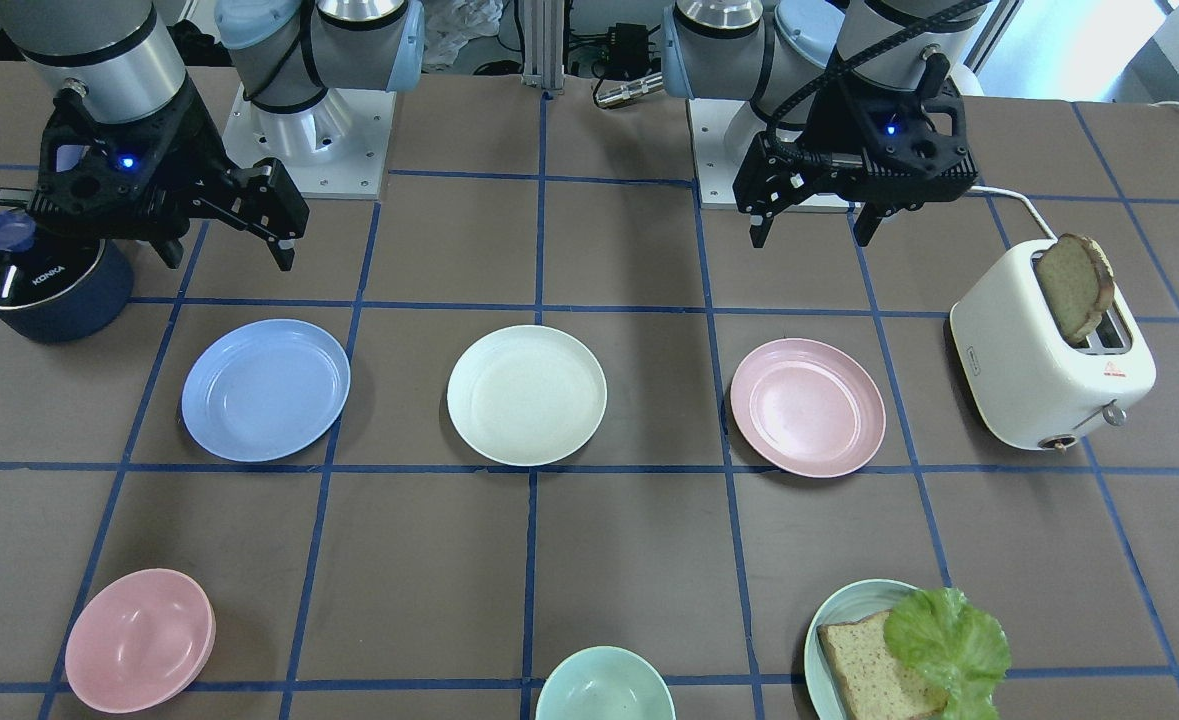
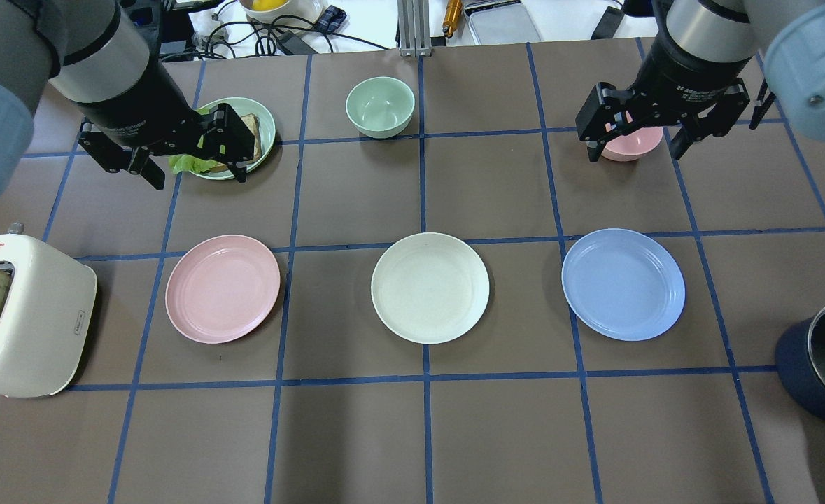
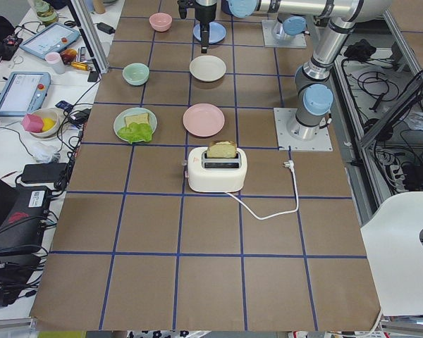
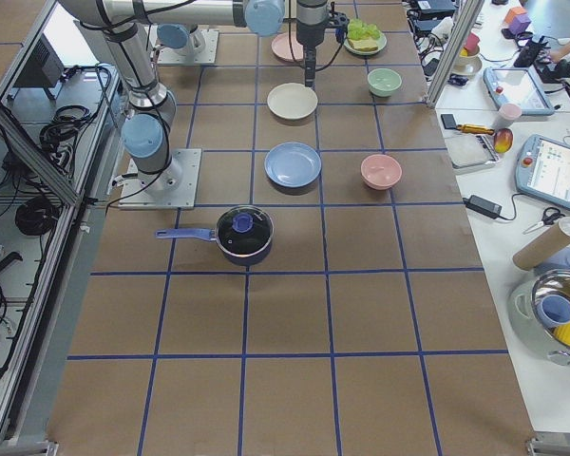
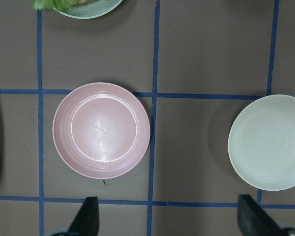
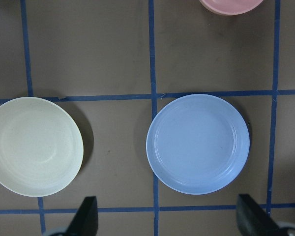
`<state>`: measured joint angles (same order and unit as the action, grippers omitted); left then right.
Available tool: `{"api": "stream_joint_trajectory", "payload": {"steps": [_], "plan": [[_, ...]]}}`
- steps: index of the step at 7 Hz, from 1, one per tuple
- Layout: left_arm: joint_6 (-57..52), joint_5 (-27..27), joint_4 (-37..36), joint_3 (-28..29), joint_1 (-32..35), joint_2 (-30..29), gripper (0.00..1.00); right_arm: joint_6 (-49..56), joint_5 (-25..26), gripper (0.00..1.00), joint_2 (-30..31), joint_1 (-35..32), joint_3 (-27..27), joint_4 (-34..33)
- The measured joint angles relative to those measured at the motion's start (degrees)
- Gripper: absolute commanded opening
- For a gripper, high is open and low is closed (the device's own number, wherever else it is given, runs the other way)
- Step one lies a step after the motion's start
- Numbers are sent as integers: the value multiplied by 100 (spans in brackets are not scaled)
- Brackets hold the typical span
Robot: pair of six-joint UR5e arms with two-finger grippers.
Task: Stack three plates with pink and blue
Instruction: 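Raise both grippers from the far bowls and move toward the plates, then lower the left gripper to the pink plate while the right lowers to the blue plate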
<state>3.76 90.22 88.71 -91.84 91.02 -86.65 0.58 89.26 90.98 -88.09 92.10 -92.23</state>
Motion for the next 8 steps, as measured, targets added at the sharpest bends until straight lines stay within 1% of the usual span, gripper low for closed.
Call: {"api": "stream_joint_trajectory", "payload": {"steps": [2, 3, 4, 5, 6, 7, 8], "plan": [[-43, -17, -7, -64, 6, -37, 100, 116, 33, 100, -2, 205, 136, 1], [-82, -23, -79, -218, 7, -63, 99, 411, 34, 99, -2, 464, 267, 3], [-171, -28, -318, -492, 8, -116, 97, 871, 23, 100, -2, 879, 517, -41], [-280, -35, -791, -869, 13, -177, 97, 1447, -1, 100, -10, 1418, 873, -283], [-375, -40, -1406, -1285, 18, -255, 86, 1978, -29, 100, -27, 1951, 1302, -805], [-462, -37, -1995, -1694, 20, -378, 83, 2322, -46, 100, -85, 2323, 1782, -1498], [-585, -27, -2486, -2042, 21, -519, 82, 2533, -72, 100, -231, 2487, 2207, -2178]]}}
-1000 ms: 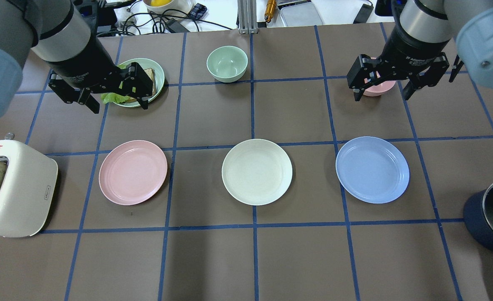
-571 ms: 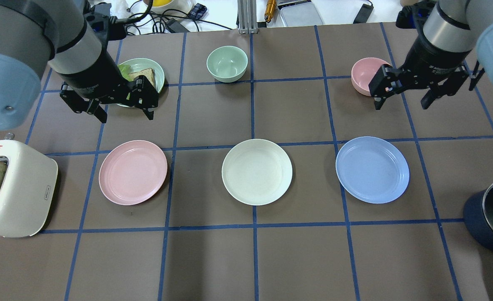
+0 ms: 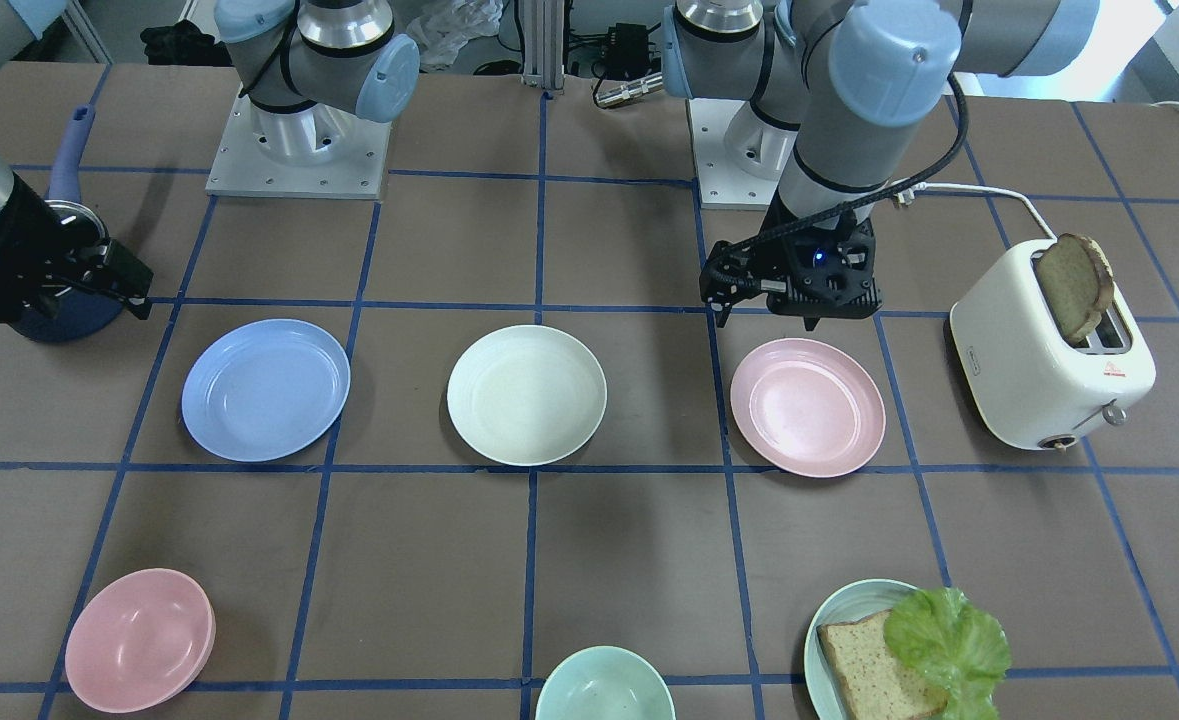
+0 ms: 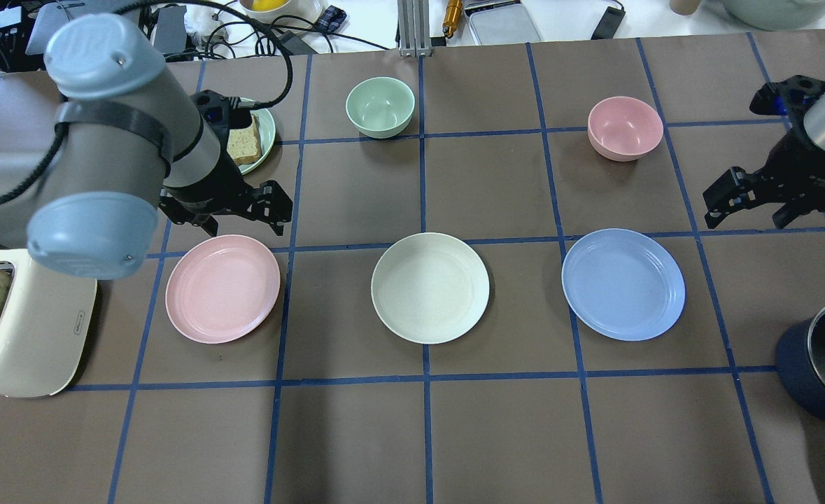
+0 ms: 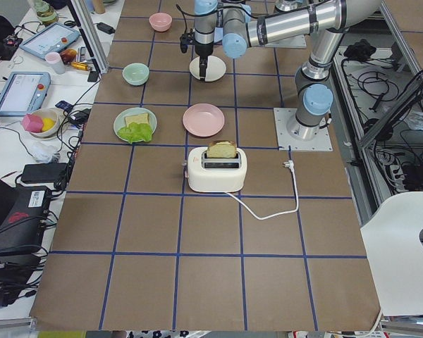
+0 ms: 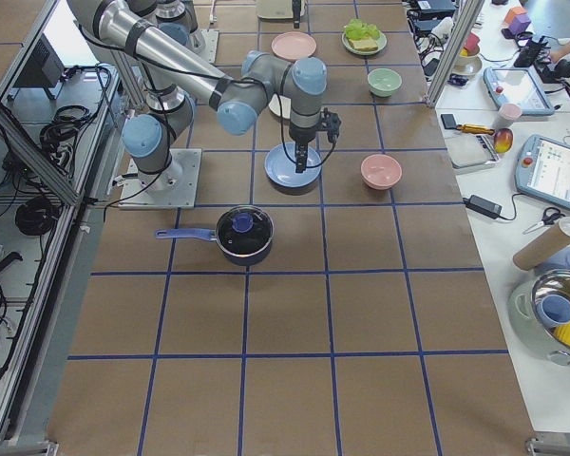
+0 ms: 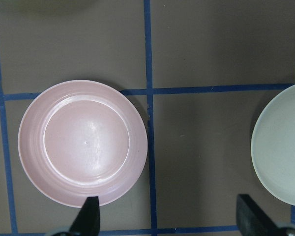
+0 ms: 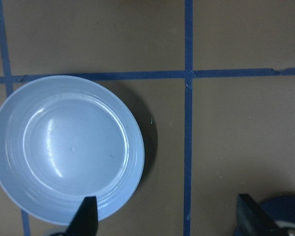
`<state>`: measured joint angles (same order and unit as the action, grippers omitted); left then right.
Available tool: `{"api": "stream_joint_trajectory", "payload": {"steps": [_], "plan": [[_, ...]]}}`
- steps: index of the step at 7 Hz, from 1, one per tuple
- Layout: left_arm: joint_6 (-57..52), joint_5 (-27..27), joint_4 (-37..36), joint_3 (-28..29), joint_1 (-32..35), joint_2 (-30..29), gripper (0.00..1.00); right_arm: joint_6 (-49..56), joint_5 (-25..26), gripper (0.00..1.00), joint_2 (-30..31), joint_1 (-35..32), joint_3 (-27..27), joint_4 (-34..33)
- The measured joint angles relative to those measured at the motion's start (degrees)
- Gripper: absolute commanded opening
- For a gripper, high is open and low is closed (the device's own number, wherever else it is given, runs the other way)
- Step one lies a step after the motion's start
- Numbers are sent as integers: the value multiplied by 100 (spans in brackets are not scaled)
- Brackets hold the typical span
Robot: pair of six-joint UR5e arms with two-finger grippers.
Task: Stack three plates with pink and blue
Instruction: 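Lower the left gripper to the pink plate while the right lowers to the blue plate, then grip the pink plate rim with the left gripper while the right grips the blue plate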
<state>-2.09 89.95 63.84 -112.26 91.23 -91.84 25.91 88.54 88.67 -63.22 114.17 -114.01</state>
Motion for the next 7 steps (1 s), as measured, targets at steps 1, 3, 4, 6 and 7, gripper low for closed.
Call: {"api": "stream_joint_trajectory", "payload": {"steps": [1, 3, 4, 6, 7], "plan": [[-127, 10, -455, -286, 0, -152, 79, 101, -59, 100, -193, 59, 298, -425], [-329, 49, -1024, -578, 1, -447, 62, 153, -233, 99, -723, 69, 481, -686], [-397, 66, -1110, -625, 0, -589, 58, 138, -394, 88, -964, 61, 478, -709], [-417, 82, -1156, -643, 1, -826, 57, 134, -527, 86, -1135, 50, 503, -696], [-418, 125, -1188, -643, 0, -923, 56, 141, -541, 78, -1214, 49, 505, -705]]}}
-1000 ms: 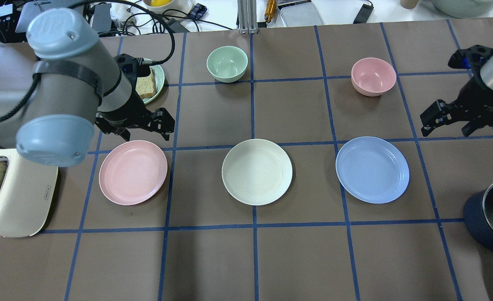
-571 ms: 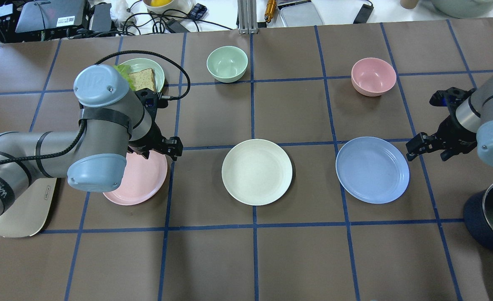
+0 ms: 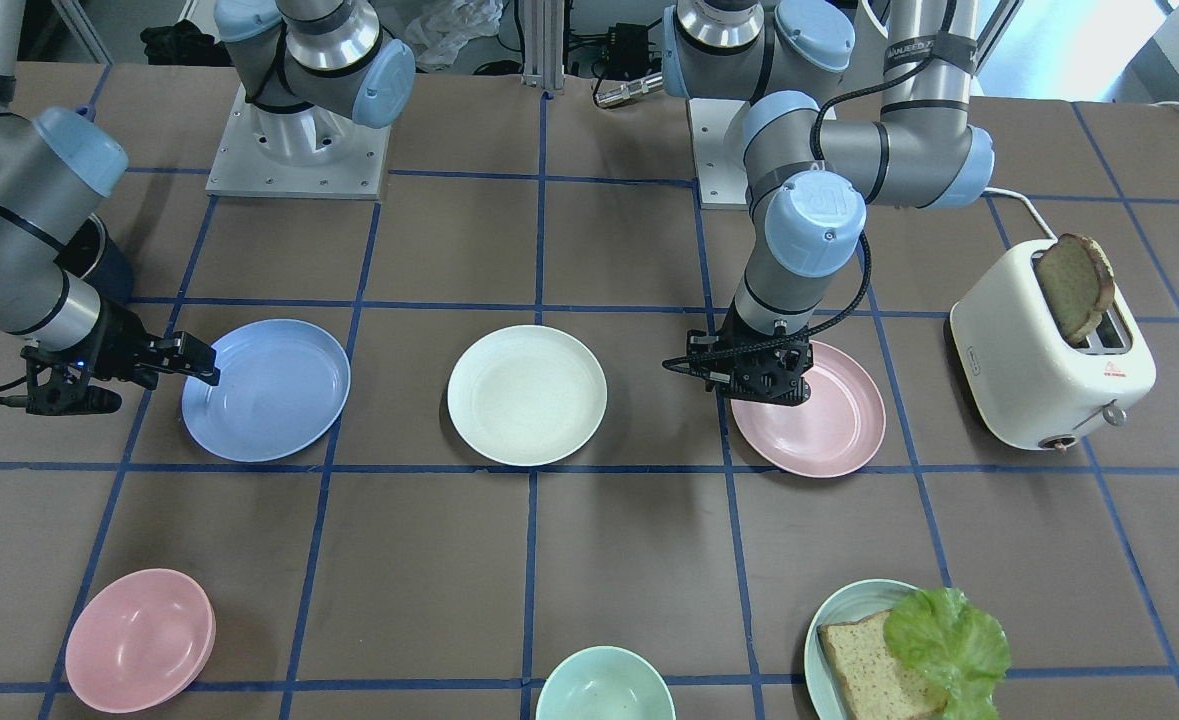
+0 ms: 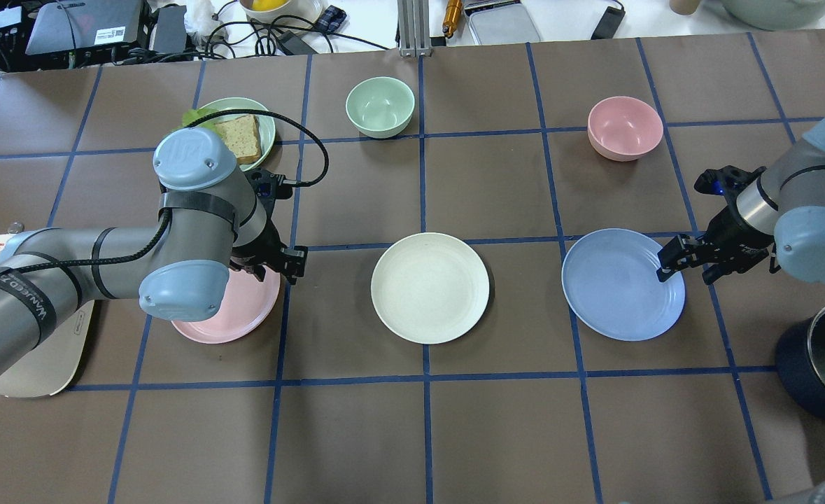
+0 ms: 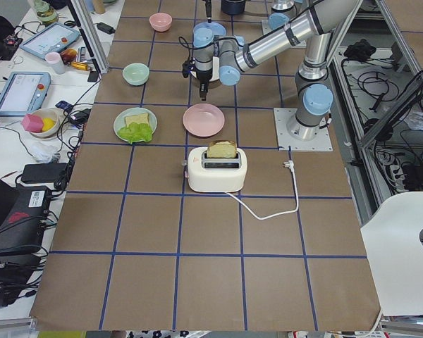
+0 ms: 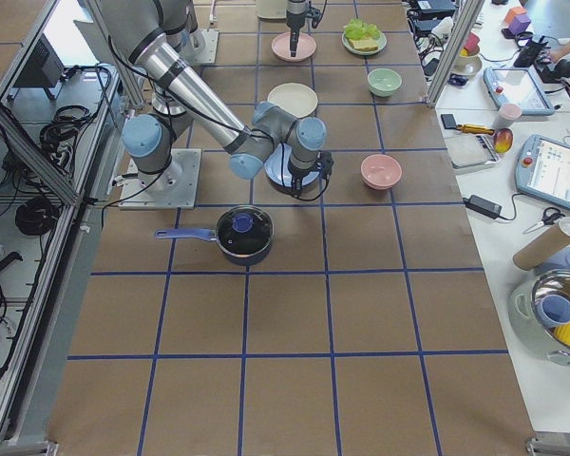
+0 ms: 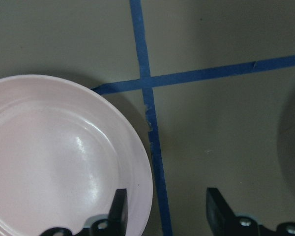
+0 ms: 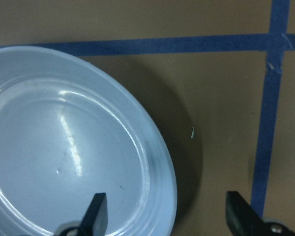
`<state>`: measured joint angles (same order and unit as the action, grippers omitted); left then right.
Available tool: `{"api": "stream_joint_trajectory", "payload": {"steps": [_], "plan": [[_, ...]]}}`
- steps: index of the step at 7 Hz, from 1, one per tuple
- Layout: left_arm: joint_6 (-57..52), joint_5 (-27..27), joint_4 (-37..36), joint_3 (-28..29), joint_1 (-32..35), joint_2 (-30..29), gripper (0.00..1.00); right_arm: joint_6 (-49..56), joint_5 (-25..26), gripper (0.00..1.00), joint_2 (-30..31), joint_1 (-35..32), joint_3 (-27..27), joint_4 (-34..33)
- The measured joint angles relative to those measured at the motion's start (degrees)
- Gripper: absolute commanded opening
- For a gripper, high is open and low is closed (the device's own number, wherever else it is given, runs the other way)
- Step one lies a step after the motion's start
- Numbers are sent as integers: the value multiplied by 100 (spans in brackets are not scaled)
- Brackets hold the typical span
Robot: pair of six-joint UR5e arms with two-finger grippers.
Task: Stack three plates with pink and blue
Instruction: 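Grip the pink plate rim with the left gripper while the right grips the blue plate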
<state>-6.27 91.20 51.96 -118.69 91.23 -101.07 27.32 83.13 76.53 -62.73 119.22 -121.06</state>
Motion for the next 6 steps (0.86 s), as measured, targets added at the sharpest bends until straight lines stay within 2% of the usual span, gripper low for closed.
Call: {"api": "stream_joint_trajectory", "payload": {"steps": [1, 3, 4, 5, 6], "plan": [[-3, 150, -61, -1, 0, -94, 53, -12, -11, 54, -97, 2, 0, -6], [18, 380, -204, 3, 9, -267, 52, -16, -15, 15, -165, 1, -7, -11], [42, 389, -238, 3, 16, -345, 50, -14, -10, 4, -190, -1, -8, 4], [63, 388, -250, 4, 29, -402, 49, -3, -25, 0, -211, -2, -11, 32], [75, 384, -255, 4, 47, -445, 45, 9, -48, 0, -208, -2, -24, 65]]}}
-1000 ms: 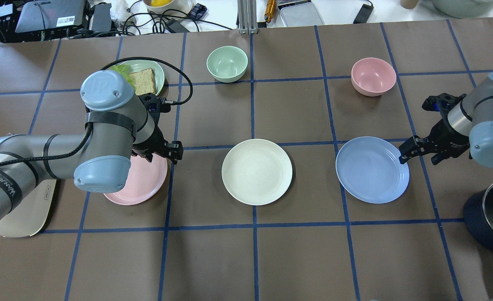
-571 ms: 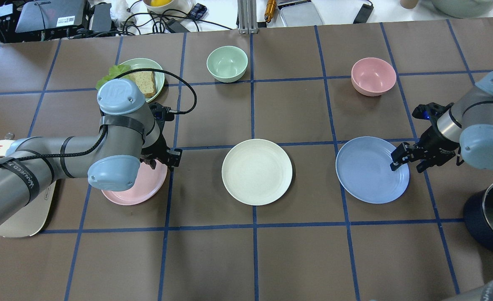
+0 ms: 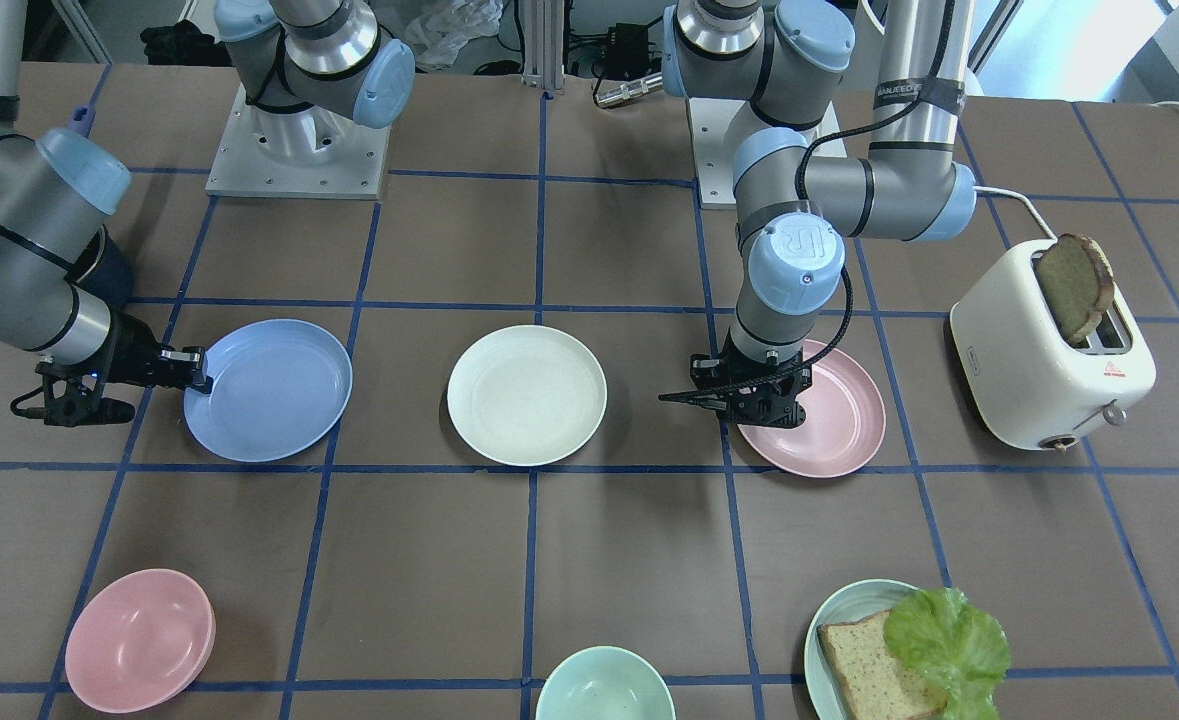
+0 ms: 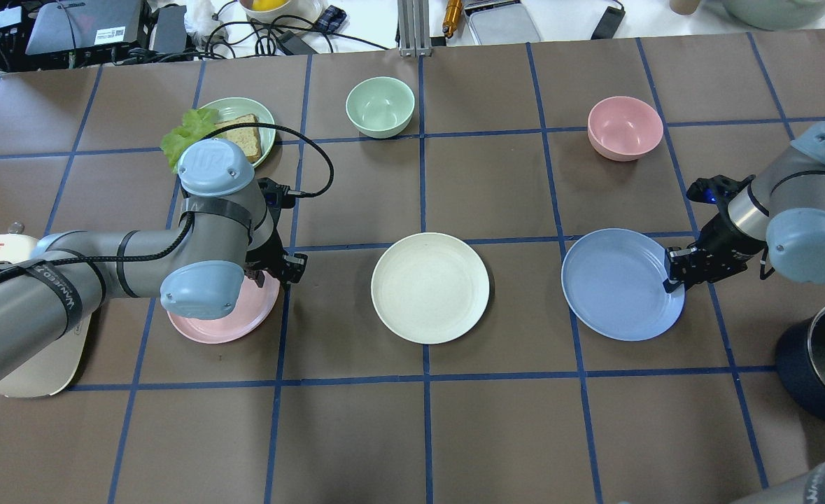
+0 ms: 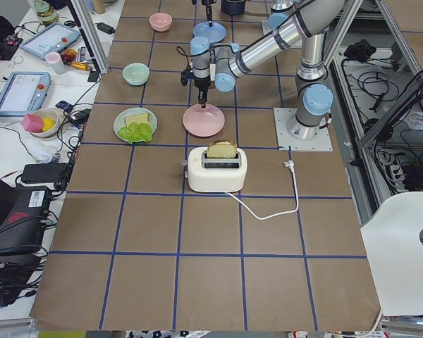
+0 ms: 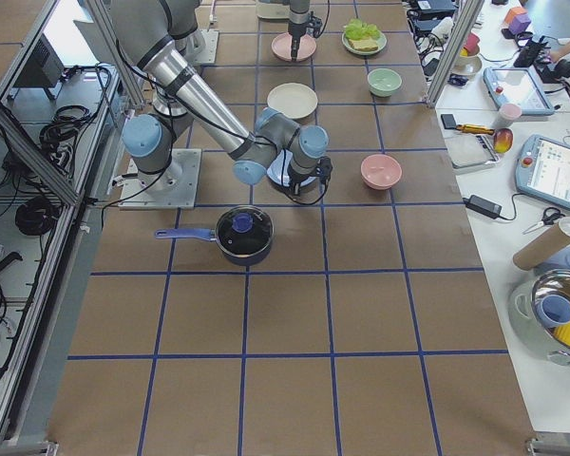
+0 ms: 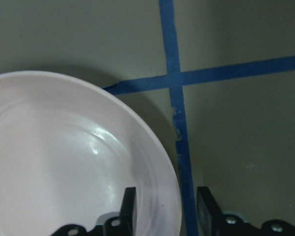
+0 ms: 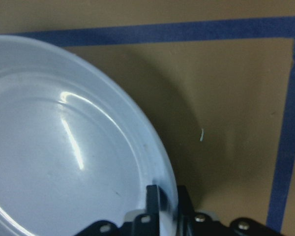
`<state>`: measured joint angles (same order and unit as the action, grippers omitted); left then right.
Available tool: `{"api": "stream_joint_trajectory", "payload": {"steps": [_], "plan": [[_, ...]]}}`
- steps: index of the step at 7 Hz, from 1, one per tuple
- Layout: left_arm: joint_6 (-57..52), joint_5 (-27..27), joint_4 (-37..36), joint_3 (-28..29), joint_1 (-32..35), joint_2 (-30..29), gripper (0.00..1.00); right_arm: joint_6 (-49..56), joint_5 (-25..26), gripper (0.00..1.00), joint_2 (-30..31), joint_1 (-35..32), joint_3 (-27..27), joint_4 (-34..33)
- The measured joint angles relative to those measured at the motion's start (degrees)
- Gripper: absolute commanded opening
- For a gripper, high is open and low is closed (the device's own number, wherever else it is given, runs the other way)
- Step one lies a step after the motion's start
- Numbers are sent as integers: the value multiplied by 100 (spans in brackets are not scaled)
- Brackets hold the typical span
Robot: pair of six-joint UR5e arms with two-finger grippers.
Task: Stack three plates with pink and blue
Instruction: 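Grip the pink plate rim with the left gripper while the right grips the blue plate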
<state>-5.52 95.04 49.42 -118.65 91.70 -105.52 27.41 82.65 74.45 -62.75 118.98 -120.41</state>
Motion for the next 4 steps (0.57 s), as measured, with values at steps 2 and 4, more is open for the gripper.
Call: {"api": "stream_joint_trajectory", "payload": {"steps": [2, 4], "plan": [[1, -9, -2, -1, 44, -51, 37, 35, 5, 0, 72, 5, -34, 148], [-5, -8, -1, -2, 85, -92, 18, 106, -5, 0, 348, 4, -214, 483]]}}
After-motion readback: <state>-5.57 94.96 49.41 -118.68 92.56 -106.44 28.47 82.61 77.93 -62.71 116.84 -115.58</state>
